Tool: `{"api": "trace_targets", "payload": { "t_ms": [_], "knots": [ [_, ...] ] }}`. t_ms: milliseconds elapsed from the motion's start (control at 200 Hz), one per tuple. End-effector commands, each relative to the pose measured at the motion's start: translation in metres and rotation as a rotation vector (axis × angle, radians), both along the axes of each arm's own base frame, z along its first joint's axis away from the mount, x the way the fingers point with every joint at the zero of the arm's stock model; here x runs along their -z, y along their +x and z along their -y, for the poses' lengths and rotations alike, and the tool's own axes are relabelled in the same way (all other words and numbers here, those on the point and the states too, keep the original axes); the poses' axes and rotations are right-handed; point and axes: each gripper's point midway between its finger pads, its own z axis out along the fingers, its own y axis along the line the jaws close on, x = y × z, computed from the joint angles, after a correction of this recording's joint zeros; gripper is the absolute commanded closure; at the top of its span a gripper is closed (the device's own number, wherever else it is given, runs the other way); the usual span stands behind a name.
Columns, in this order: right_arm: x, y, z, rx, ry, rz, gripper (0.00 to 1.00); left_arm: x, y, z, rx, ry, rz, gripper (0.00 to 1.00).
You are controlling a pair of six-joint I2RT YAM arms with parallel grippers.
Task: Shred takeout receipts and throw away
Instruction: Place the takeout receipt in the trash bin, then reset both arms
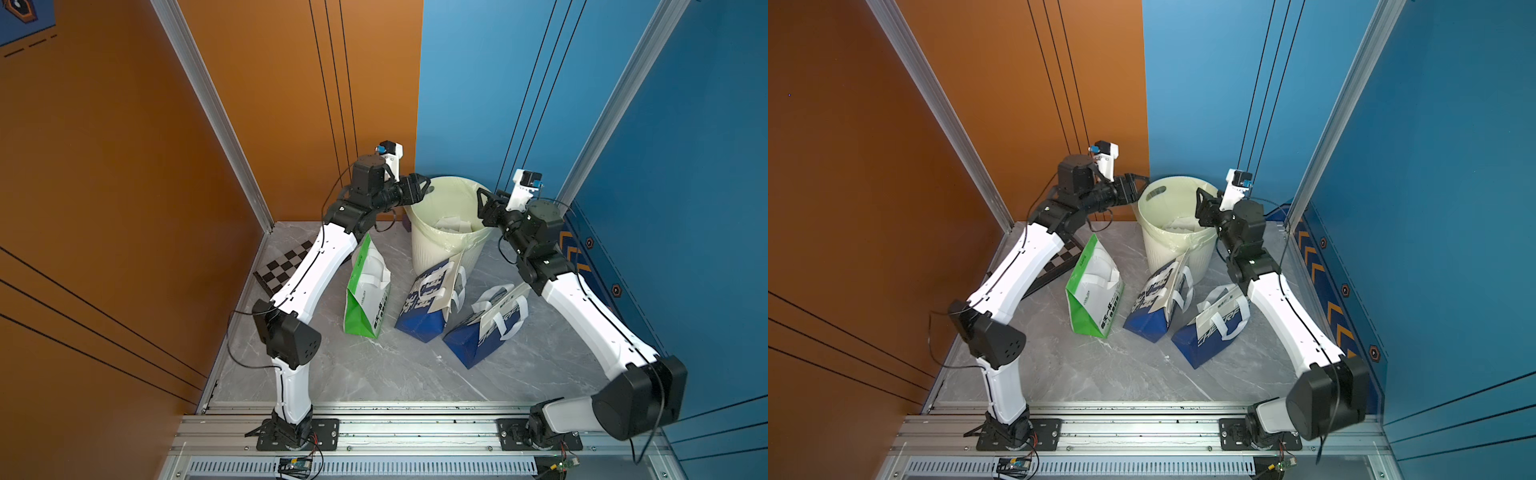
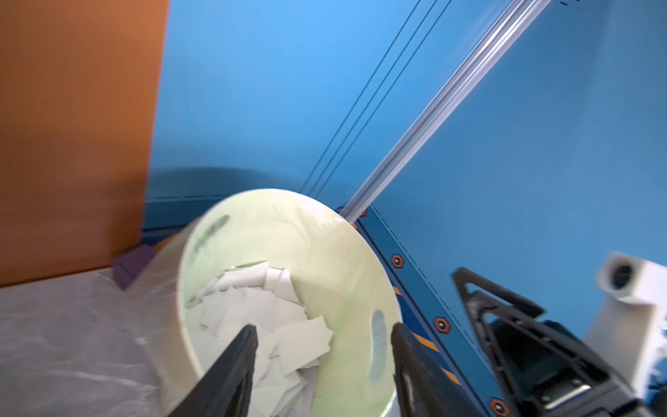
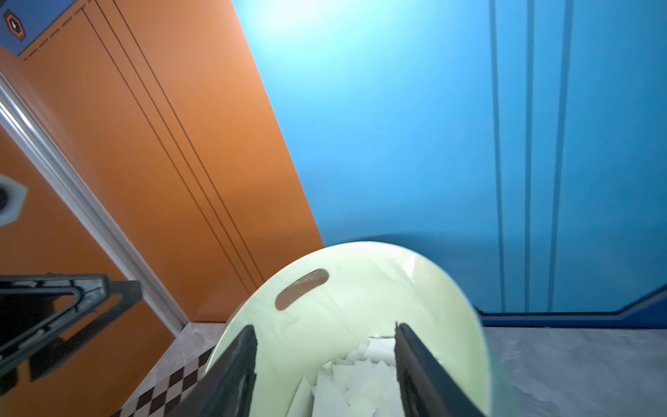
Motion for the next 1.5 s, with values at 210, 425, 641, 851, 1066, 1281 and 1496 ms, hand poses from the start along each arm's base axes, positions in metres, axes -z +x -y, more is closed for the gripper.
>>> {"api": "trace_targets", "payload": {
  "t_ms": [210, 425, 641, 851, 1066, 1281, 1496],
  "knots": [
    [0.099, -0.088, 0.17, 0.669, -0.11, -0.252, 0.34, 0.037, -0.035, -0.202, -0.57, 0.203, 0.061, 0.36],
    [0.167, -0.117, 0.195, 0.796, -0.201, -0.373, 0.29, 0.125, -0.08, -0.292, -0.876, 0.23, -0.039, 0.34],
    [0.208, -0.123, 0.181, 0.713, -0.228, -0.292, 0.25, 0.21, -0.104, -0.304, -0.9, 0.386, -0.169, 0.25],
    [0.248, -0.101, 0.145, 0.48, -0.218, -0.351, 0.25, 0.267, -0.111, -0.295, -0.832, 0.457, -0.186, 0.02],
    [0.279, -0.079, 0.121, 0.358, -0.223, -0.322, 0.24, 0.3, -0.105, -0.278, -0.73, 0.581, -0.177, 0.02],
    [0.304, -0.063, 0.117, 0.324, -0.317, -0.31, 0.22, 0.306, -0.096, -0.274, -0.69, 0.617, -0.125, 0.02],
    [0.328, -0.053, 0.122, 0.287, -0.263, -0.294, 0.21, 0.319, -0.091, -0.276, -0.662, 0.661, -0.084, 0.02]
  ]
}}
